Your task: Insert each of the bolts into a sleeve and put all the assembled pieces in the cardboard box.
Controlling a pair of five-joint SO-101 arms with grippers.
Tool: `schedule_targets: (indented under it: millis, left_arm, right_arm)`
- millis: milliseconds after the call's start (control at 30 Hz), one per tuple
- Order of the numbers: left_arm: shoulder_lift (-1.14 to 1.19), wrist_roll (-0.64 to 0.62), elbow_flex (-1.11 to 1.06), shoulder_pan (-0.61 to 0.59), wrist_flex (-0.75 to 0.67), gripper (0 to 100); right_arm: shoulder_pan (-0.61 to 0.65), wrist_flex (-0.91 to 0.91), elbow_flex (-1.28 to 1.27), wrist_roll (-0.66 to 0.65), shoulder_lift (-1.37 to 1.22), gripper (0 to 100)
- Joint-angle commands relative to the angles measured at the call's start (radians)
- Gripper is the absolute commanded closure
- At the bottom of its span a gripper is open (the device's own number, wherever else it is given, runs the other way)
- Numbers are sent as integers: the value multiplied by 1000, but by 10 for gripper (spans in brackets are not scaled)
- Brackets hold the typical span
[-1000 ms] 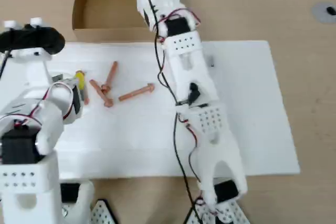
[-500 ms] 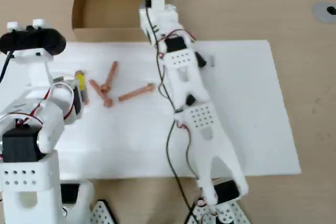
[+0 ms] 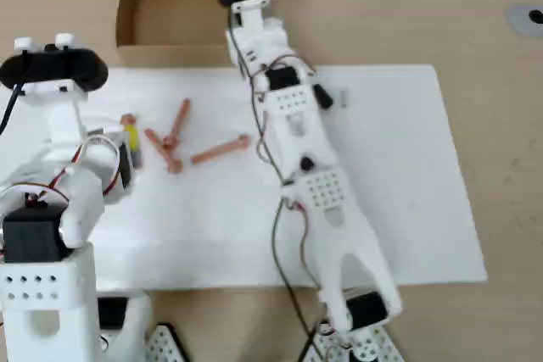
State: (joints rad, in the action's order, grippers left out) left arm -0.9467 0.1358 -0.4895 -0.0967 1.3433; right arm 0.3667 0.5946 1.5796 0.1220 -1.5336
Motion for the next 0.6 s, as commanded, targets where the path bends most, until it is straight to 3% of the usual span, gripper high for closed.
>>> schedule_targets:
  millis: [0, 200, 400, 567]
  left_arm:
    - [-1, -2, 5, -12, 3, 869]
    - [5, -3, 5, -12, 32, 868]
    - [33, -89, 14, -91, 17, 868]
    - [228, -109, 75, -112, 21, 868]
  right_arm:
    - [-21, -26, 84, -11, 27, 937]
    - [-21, -26, 85, -11, 30, 736]
    - [-19, -25, 87, -9, 85, 731]
    - [-18, 71, 87, -3, 225, 731]
